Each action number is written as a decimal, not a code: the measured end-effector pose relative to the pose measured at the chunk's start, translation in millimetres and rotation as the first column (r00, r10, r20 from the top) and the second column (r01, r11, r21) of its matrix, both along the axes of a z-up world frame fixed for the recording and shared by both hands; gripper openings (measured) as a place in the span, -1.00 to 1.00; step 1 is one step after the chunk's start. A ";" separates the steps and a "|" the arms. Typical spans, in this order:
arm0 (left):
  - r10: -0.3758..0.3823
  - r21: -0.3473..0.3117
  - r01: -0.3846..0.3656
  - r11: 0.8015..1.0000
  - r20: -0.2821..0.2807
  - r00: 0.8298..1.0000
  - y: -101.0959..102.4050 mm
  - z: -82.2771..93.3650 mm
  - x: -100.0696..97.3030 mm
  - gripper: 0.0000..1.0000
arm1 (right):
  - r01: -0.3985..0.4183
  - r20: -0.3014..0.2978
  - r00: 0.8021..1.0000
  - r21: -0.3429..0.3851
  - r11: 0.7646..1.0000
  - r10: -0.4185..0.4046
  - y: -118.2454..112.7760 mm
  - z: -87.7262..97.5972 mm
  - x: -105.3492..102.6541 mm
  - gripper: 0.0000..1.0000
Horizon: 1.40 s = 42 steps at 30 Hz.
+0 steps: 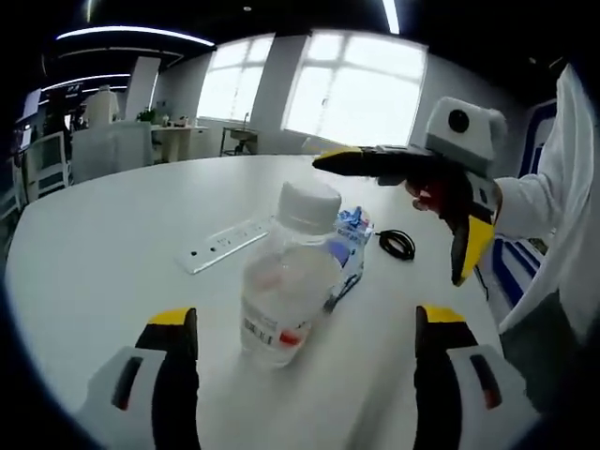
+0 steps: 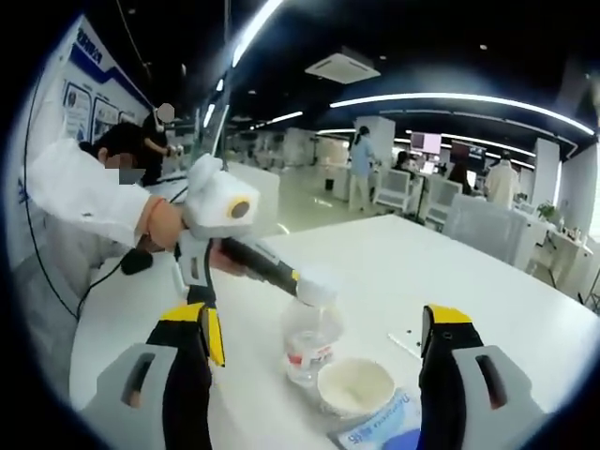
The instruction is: Arrange the tabletop items into an orderly group along one side of the table until the central work area is clear of visible clutter.
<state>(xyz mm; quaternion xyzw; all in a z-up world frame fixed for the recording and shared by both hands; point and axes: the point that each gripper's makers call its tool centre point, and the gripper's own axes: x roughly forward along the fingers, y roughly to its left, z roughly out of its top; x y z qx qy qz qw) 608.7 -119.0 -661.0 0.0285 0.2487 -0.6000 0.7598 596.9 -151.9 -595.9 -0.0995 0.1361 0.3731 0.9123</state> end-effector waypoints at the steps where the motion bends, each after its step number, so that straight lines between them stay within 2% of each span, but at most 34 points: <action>1: 0.001 0.001 -0.001 1.000 0.000 1.000 0.6 1.6 -1.6 1.00 | 0.003 0.003 1.000 0.002 1.000 -0.003 -1.8 1.4 -2.1 0.92; 4: 0.007 0.008 -0.007 1.000 0.004 1.000 2.8 7.1 -6.7 1.00 | 0.016 0.007 1.000 0.006 1.000 -0.016 -9.4 6.5 -8.4 0.99; 13: 0.030 0.011 -0.030 0.999 0.016 0.999 7.6 27.6 -24.6 1.00 | 0.044 0.018 0.999 -0.002 0.999 -0.044 -30.7 20.6 -30.0 0.99; 19: 0.047 0.009 -0.047 0.999 0.041 0.998 11.9 48.2 -38.4 1.00 | 0.068 0.032 0.997 -0.010 0.998 -0.068 -48.9 32.2 -49.4 0.99; 26: 0.061 0.009 -0.062 0.998 0.069 0.996 15.6 71.6 -57.1 1.00 | 0.103 0.043 0.994 -0.029 0.994 -0.102 -75.3 44.0 -80.4 0.99; 34: 0.069 0.009 -0.070 0.997 0.093 0.993 13.9 90.3 -82.5 1.00 | 0.147 0.059 0.988 -0.041 0.988 -0.144 -102.6 59.2 -115.8 0.99; 42: 0.072 -0.004 -0.072 0.997 0.119 0.990 9.9 109.7 -117.1 1.00 | 0.197 0.070 0.979 -0.055 0.979 -0.193 -137.9 69.1 -155.7 0.99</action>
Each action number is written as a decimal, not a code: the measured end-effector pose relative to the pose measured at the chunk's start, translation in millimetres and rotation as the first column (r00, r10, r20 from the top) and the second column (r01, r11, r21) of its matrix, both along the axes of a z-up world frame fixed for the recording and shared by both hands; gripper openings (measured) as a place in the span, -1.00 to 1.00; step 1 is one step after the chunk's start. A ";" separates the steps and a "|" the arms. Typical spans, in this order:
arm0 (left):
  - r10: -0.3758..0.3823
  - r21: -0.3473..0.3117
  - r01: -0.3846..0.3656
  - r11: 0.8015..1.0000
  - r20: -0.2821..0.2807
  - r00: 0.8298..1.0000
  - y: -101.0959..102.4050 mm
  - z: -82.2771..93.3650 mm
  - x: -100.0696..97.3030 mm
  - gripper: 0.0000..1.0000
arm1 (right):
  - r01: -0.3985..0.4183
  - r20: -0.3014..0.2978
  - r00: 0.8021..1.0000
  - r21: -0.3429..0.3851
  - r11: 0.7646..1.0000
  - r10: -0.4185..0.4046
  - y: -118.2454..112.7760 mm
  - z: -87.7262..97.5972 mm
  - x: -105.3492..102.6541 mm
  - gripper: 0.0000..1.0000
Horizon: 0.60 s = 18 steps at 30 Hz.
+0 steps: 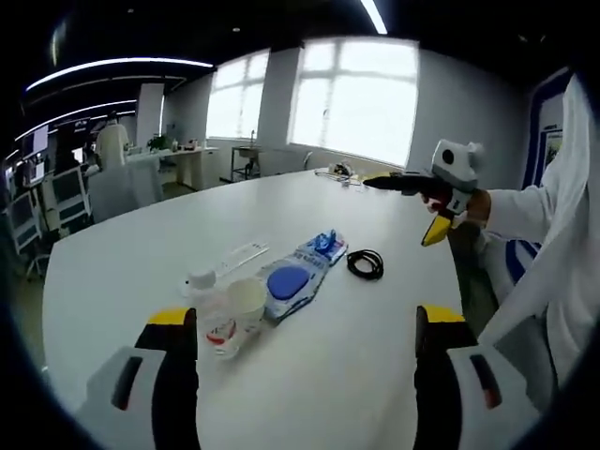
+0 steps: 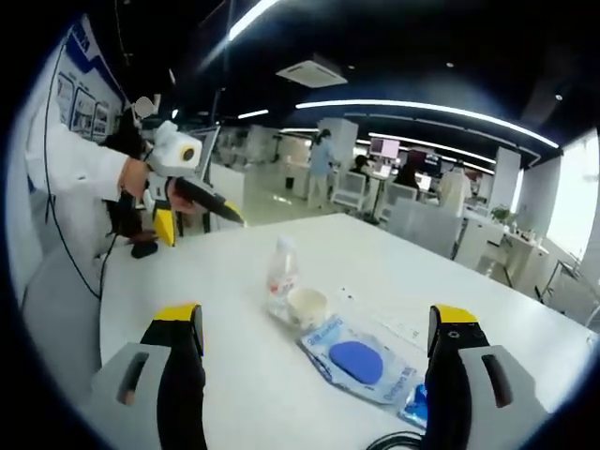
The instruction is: Arrange the tabletop items into an orderly group along one side of the table until the central work area is clear of visible clutter.
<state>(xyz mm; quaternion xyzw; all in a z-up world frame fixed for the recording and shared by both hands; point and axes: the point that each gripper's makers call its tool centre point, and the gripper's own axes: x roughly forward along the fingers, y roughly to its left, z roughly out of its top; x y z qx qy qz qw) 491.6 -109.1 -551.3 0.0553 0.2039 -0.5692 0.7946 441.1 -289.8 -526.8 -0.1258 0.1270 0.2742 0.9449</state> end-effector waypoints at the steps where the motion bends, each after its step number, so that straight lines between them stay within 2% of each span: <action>1: 0.000 0.000 0.000 1.000 0.002 1.000 -0.1 1.1 -2.5 1.00 | 0.008 0.000 1.000 -0.003 1.000 -0.008 -4.4 0.6 -4.3 0.99; 13: 0.035 0.000 -0.035 0.999 0.014 0.999 -2.3 9.4 -39.8 1.00 | 0.097 -0.006 0.995 -0.018 0.995 -0.097 -63.2 3.2 -61.0 0.97; 18: 0.041 -0.006 -0.041 0.999 0.020 0.999 -5.7 9.8 -61.7 1.00 | 0.126 -0.042 0.991 -0.012 0.992 -0.126 -80.4 -7.6 -79.7 0.95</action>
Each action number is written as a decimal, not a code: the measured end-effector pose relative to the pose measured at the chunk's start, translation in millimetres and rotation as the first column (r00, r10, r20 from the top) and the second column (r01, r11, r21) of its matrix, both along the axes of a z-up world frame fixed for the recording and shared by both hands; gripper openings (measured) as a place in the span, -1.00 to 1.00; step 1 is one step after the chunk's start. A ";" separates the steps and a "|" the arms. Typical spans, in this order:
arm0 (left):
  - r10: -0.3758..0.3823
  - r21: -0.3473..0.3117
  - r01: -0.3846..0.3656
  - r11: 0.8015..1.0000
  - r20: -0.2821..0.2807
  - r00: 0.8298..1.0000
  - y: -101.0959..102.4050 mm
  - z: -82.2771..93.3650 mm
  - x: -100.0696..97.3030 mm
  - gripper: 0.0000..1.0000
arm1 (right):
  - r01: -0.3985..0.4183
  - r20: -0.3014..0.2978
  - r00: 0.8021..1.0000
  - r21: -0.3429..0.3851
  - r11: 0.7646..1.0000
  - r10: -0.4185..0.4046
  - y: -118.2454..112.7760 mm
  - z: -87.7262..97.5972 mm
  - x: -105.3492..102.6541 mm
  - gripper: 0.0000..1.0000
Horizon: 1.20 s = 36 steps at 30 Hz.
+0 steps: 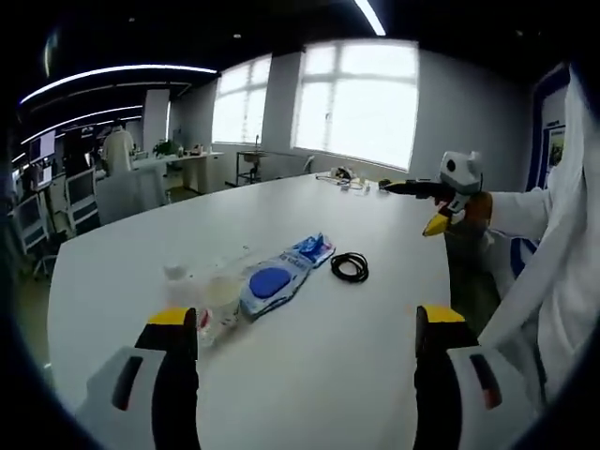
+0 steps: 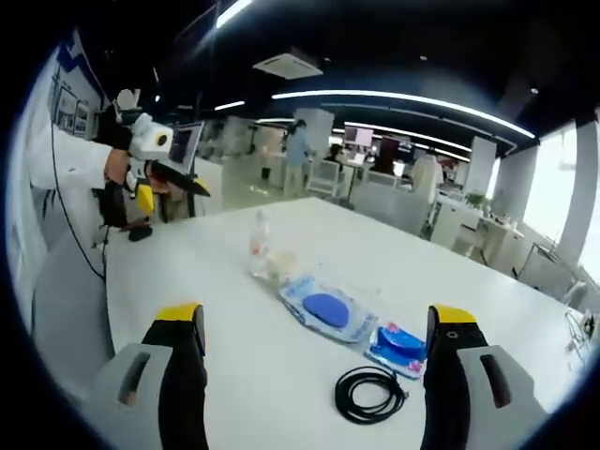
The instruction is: Arrange the tabletop items into an orderly group along one side of the table until the central work area is clear of visible clutter.
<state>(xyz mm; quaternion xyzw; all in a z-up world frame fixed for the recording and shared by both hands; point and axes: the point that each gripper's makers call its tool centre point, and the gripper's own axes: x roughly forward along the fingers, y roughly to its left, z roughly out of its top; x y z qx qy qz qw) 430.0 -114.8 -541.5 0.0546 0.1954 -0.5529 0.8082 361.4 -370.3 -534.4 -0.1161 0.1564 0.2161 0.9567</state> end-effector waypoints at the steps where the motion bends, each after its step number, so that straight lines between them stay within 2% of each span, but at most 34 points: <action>1: 0.001 0.004 -0.001 1.000 0.001 1.000 -0.8 -1.3 -3.7 1.00 | 0.006 -0.010 1.000 0.013 1.000 -0.006 -2.4 -2.5 -3.9 0.95; 10: 0.023 0.034 -0.022 0.999 -0.043 0.999 0.7 -29.7 -48.8 1.00 | 0.049 -0.097 0.994 0.009 0.999 -0.048 -28.2 -38.6 -51.5 0.96; 21: 0.064 0.041 -0.060 0.997 -0.096 0.993 7.7 -53.4 -82.5 1.00 | 0.088 -0.169 0.982 0.007 0.996 -0.085 -47.0 -66.6 -99.5 0.98; 29: 0.087 0.060 -0.080 0.995 -0.117 0.989 15.7 -67.3 -97.3 1.00 | 0.082 -0.209 0.975 0.000 0.997 -0.081 -51.2 -80.1 -120.4 0.99; 32: 0.103 0.092 -0.092 0.992 -0.127 0.987 21.1 -78.3 -102.1 1.00 | 0.087 -0.223 0.971 -0.001 0.996 -0.085 -52.7 -84.9 -126.8 0.98; 36: 0.121 0.090 -0.108 0.990 -0.148 0.982 25.9 -85.0 -109.7 1.00 | 0.087 -0.238 0.968 -0.005 0.996 -0.086 -53.8 -93.0 -133.2 0.98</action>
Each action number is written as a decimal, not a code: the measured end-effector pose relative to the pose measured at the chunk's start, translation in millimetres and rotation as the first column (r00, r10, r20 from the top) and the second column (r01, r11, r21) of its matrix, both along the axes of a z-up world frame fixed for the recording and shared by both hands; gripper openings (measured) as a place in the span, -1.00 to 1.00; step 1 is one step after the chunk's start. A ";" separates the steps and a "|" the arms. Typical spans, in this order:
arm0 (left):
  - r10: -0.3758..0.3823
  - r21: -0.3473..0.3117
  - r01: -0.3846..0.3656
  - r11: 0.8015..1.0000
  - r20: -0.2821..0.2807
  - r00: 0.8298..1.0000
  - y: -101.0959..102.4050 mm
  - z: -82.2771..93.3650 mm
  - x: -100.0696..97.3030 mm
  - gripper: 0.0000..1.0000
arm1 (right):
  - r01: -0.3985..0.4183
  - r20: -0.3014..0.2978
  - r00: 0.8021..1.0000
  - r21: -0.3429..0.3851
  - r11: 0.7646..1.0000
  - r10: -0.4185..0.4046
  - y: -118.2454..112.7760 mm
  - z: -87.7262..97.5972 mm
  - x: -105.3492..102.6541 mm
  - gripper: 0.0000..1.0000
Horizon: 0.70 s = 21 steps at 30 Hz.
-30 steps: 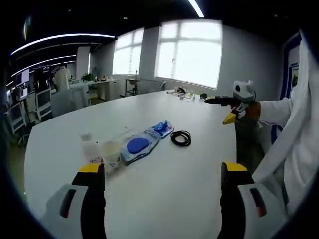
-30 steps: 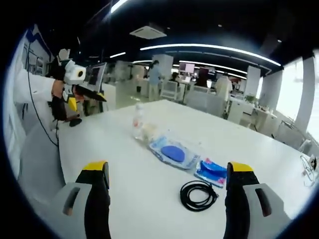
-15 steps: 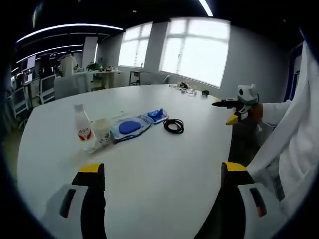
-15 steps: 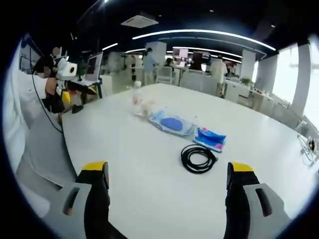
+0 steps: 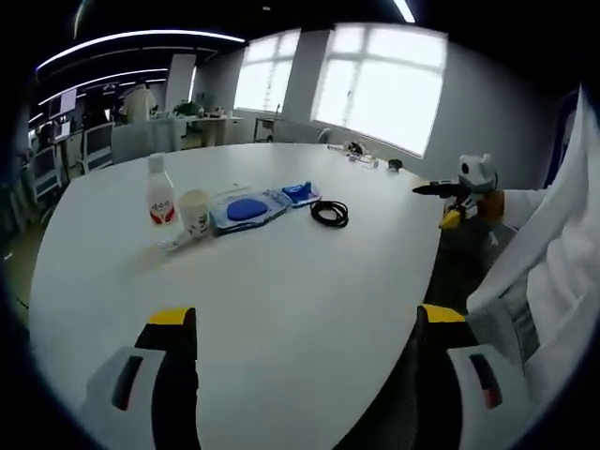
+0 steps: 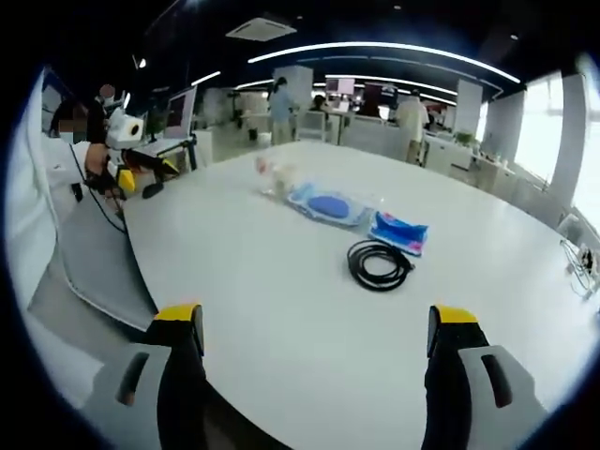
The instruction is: Arrange the tabletop items into an orderly group along one side of the table until the central work area is clear of visible clutter.
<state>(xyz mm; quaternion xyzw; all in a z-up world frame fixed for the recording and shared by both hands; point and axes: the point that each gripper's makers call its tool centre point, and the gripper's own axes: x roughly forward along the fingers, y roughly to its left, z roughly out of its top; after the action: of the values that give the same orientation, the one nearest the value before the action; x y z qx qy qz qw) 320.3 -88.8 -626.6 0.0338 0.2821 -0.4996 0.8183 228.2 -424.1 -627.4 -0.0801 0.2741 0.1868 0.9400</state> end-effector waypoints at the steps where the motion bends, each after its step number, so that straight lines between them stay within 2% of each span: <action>1: 0.003 -0.002 -0.003 1.000 -0.002 1.000 0.7 -0.5 -1.3 1.00 | -0.002 -0.001 1.000 -0.002 1.000 0.002 0.2 -1.1 -1.4 0.98; 8: 0.025 -0.006 -0.025 1.000 -0.012 1.000 5.8 -2.3 -6.2 1.00 | -0.008 -0.019 1.000 0.003 1.000 0.008 -1.7 -10.3 -4.9 0.97; 21: 0.034 -0.002 -0.034 0.999 -0.019 0.999 8.9 -4.8 -10.0 1.00 | -0.019 -0.017 1.000 0.001 1.000 0.019 -0.3 -10.2 -3.1 0.97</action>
<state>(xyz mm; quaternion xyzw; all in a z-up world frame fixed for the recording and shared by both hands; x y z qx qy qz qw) 310.3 -79.9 -631.4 0.0232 0.2895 -0.4863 0.8241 225.1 -424.4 -637.5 -0.0807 0.2813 0.1963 0.9359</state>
